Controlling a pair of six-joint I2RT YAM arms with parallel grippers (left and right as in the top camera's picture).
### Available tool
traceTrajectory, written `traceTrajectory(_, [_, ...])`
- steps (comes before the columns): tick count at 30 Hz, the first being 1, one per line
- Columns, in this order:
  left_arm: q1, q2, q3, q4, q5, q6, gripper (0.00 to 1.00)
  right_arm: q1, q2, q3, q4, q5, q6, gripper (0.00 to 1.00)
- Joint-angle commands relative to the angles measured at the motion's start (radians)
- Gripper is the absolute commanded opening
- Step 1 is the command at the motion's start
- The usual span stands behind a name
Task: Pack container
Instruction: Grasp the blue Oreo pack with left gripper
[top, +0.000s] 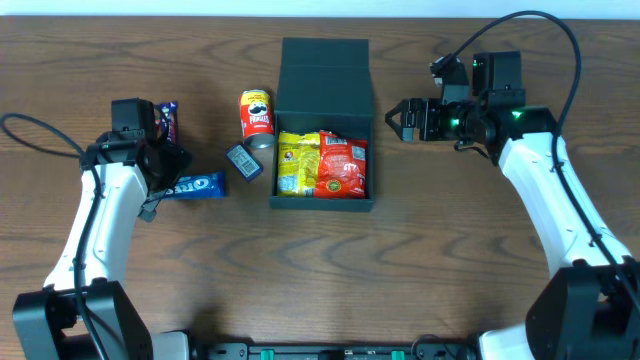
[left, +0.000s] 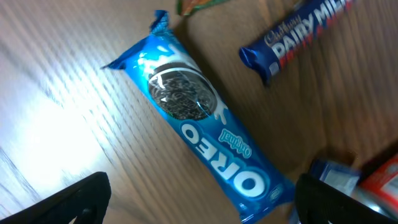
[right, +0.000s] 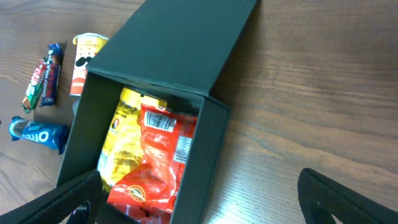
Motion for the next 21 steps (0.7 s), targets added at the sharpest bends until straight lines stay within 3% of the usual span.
traceTrajectory(1, [0.003, 0.032, -0.01, 0.0, -0.044, -0.197, 0.95, -0.003, -0.014, 0.017, -0.006, 0.003, 0.0, 0.99])
traceTrajectory(4, [0.002, 0.082, -0.01, 0.01, -0.043, -0.256, 0.95, -0.003, -0.014, 0.017, -0.015, 0.003, 0.0, 0.99])
traceTrajectory(21, [0.003, 0.264, -0.01, 0.102, -0.035, -0.253, 0.96, -0.003, -0.014, 0.016, -0.053, 0.052, -0.009, 0.99])
